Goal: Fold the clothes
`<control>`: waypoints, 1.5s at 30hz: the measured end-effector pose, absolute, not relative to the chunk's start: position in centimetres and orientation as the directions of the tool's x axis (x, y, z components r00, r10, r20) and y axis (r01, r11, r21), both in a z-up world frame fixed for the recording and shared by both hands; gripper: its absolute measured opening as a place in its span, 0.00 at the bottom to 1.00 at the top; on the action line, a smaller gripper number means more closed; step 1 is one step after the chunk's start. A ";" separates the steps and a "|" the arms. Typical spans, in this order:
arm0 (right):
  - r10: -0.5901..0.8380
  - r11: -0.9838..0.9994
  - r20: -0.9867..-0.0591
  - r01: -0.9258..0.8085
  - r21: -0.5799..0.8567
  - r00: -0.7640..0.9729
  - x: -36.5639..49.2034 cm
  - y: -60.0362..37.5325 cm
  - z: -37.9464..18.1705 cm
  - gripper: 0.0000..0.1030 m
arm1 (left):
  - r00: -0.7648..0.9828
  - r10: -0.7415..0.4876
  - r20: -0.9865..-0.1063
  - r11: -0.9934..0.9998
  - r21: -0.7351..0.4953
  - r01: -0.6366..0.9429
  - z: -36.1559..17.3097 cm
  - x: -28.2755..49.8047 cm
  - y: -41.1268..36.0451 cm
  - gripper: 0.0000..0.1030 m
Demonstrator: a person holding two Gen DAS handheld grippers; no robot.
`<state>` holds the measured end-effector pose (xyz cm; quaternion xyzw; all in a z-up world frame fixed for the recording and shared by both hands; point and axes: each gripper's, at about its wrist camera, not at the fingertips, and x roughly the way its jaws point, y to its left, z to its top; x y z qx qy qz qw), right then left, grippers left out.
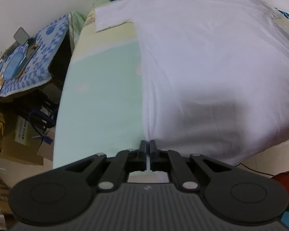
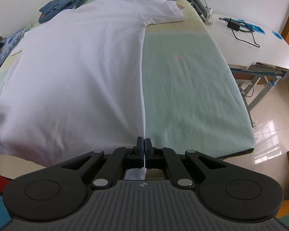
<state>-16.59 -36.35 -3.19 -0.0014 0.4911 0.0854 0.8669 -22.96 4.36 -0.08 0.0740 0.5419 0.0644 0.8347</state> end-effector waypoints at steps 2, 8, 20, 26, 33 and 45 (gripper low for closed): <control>0.146 0.985 -0.855 -0.153 0.080 0.497 -16.8 -36.3 -2.8 0.00 | 0.386 0.206 -0.899 0.978 0.205 -0.044 -0.2 -23.3 4.8 0.00; 0.146 0.987 -0.862 -0.132 0.093 0.486 -16.6 -36.5 -3.6 0.00 | 0.399 0.134 -0.907 0.991 0.112 -0.079 0.1 -23.9 6.1 0.00; 0.185 0.976 -0.897 -0.178 0.121 0.401 -17.6 -37.0 -5.3 0.34 | 0.431 0.070 -0.899 0.997 0.072 -0.013 -0.6 -22.3 5.9 0.38; 0.197 0.974 -0.889 -0.189 0.128 0.414 -17.9 -36.9 -5.7 0.03 | 0.427 0.074 -0.901 0.995 0.098 0.034 -1.1 -22.3 5.4 0.10; 0.146 0.972 -0.922 -0.225 0.066 0.358 -18.3 -37.2 -5.1 0.00 | 0.403 0.090 -0.911 0.991 0.122 0.056 -1.0 -22.9 5.5 0.04; -0.030 0.963 -0.909 -0.232 -0.138 0.416 -14.3 -36.0 1.2 0.21 | 0.516 0.177 -0.838 0.969 0.241 0.059 1.6 -20.2 6.9 0.22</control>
